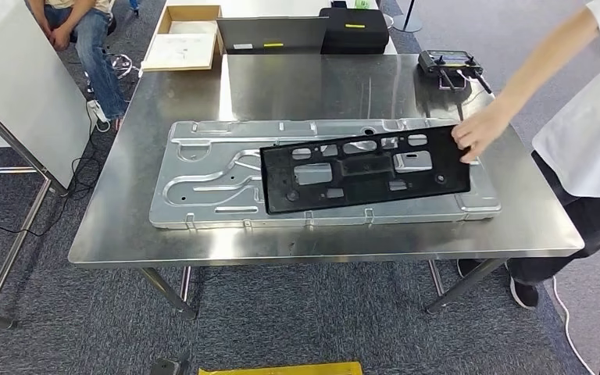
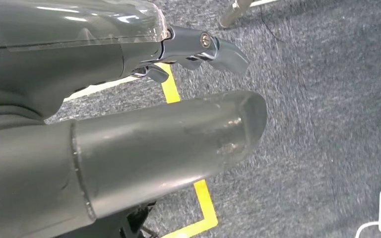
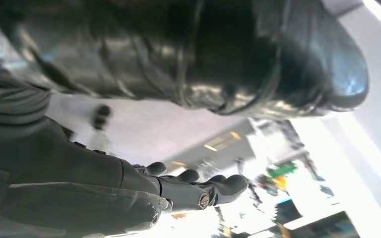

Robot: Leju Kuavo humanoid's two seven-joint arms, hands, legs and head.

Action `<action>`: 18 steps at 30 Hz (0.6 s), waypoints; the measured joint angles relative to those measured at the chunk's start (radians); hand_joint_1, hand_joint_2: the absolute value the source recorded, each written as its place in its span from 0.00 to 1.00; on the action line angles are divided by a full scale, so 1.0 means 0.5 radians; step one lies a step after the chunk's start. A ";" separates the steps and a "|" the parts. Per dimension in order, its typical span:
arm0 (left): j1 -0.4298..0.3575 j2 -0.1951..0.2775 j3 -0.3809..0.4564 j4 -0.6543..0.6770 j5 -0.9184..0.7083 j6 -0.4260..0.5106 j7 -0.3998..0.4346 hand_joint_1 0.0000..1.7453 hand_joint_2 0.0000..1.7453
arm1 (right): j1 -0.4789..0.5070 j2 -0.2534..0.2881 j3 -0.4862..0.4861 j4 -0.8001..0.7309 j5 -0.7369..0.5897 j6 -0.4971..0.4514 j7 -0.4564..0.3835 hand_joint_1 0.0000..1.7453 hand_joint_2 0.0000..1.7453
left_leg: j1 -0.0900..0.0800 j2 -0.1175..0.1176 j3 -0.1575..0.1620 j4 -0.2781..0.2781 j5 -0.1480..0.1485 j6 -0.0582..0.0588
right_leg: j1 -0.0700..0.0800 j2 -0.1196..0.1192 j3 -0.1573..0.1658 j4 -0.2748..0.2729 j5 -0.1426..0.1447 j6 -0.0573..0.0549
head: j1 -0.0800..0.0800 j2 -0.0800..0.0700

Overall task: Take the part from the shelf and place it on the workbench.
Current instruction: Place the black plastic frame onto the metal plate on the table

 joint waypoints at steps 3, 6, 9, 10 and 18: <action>0.003 -0.008 -0.007 0.001 0.003 0.000 0.001 0.00 0.00 | 0.026 -0.005 0.084 -0.061 -0.008 0.000 0.000 0.00 0.00 | -0.007 0.001 -0.007 0.004 0.001 0.007 | 0.001 0.000 -0.133 0.281 -0.095 0.009 | 0.000 0.000; 0.001 -0.017 -0.014 0.002 0.005 0.000 0.001 0.00 0.00 | 0.044 -0.003 0.144 -0.141 0.002 0.000 0.000 0.00 0.00 | -0.008 -0.002 0.000 0.013 -0.008 0.001 | 0.001 -0.001 0.000 -0.002 0.087 -0.002 | 0.000 0.000; -0.005 -0.023 -0.021 0.002 0.005 0.000 0.001 0.00 0.00 | 0.063 -0.001 0.209 -0.276 -0.001 0.000 0.000 0.00 0.00 | -0.021 -0.004 -0.008 0.031 -0.020 -0.024 | 0.017 0.000 0.108 -0.247 0.163 -0.027 | -0.001 0.000; -0.006 -0.024 -0.023 0.003 0.005 0.000 0.001 0.00 0.00 | 0.072 0.001 0.230 -0.323 -0.005 0.000 0.000 0.00 0.00 | -0.024 -0.004 -0.010 0.032 -0.021 -0.031 | 0.022 0.000 0.106 -0.251 0.163 -0.035 | -0.001 0.000; -0.025 -0.026 -0.043 0.023 -0.032 -0.018 0.001 0.00 0.00 | 0.261 -0.042 0.701 -0.794 -0.264 0.018 -0.001 0.00 0.00 | -0.001 -0.009 -0.279 0.624 -0.309 -0.099 | 0.006 -0.007 0.107 -0.265 0.173 -0.096 | -0.001 0.000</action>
